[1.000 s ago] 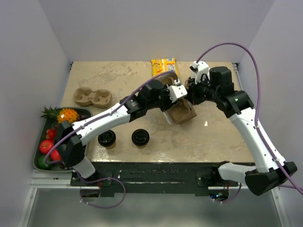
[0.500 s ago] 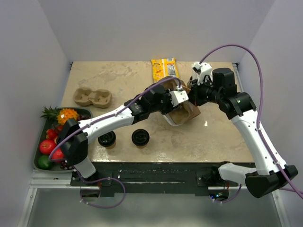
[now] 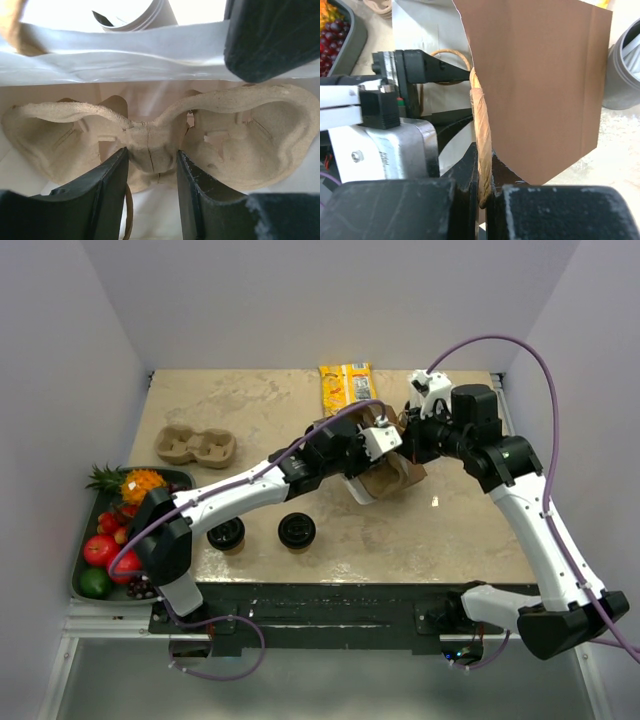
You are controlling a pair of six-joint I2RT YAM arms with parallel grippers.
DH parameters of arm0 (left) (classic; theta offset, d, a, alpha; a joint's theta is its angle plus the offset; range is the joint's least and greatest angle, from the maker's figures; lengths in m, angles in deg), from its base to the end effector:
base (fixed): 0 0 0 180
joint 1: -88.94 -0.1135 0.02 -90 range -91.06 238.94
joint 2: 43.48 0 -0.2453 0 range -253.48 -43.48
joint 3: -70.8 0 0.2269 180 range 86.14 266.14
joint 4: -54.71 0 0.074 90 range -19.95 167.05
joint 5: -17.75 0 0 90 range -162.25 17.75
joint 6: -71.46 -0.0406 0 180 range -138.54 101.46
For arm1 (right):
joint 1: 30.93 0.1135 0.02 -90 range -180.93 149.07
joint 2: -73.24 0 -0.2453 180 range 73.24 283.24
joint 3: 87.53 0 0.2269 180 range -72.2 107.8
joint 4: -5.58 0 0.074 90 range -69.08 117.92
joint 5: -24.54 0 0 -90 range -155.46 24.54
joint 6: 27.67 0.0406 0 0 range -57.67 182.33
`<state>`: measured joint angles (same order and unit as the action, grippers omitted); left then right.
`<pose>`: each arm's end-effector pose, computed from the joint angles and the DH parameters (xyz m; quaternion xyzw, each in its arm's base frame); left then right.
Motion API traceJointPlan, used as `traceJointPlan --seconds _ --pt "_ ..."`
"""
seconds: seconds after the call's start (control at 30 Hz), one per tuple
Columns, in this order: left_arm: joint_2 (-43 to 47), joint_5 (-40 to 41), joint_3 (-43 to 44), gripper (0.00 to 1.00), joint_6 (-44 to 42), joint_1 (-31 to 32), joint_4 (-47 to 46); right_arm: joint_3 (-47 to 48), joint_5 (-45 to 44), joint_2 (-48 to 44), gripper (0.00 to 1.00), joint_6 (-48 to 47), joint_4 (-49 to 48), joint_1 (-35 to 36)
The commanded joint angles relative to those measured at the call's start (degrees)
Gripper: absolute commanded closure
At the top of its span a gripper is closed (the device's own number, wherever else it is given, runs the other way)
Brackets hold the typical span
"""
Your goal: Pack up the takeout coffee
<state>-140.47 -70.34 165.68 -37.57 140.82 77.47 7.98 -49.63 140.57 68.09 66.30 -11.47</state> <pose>0.2360 -0.2986 0.3004 0.4815 0.6916 -0.1387 0.5202 0.2045 0.0840 0.3862 -0.1693 0.8544 0.2218 0.4383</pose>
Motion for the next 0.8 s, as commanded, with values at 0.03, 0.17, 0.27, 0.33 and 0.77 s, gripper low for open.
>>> traceJointPlan --seconds 0.03,0.17,0.27,0.33,0.77 --pt "-3.63 2.91 0.60 1.00 -0.04 -0.11 -5.31 2.87 2.53 0.08 1.00 0.57 0.23 -0.22" --pt "-5.66 3.89 0.26 1.00 0.39 -0.37 -9.35 4.45 1.48 0.26 1.00 -0.22 1.37 -0.21" --pt "-4.97 0.82 -2.19 1.00 1.88 -0.72 -12.16 5.07 0.25 0.87 1.00 -0.84 2.16 -0.48" --pt "-3.22 -1.64 -3.52 1.00 2.41 -0.90 -14.09 5.07 0.33 1.14 1.00 -1.36 2.16 -1.26" --pt "0.67 -2.88 -10.91 1.00 2.86 -1.69 -15.16 6.39 4.81 2.11 1.00 -3.65 1.82 -4.79"
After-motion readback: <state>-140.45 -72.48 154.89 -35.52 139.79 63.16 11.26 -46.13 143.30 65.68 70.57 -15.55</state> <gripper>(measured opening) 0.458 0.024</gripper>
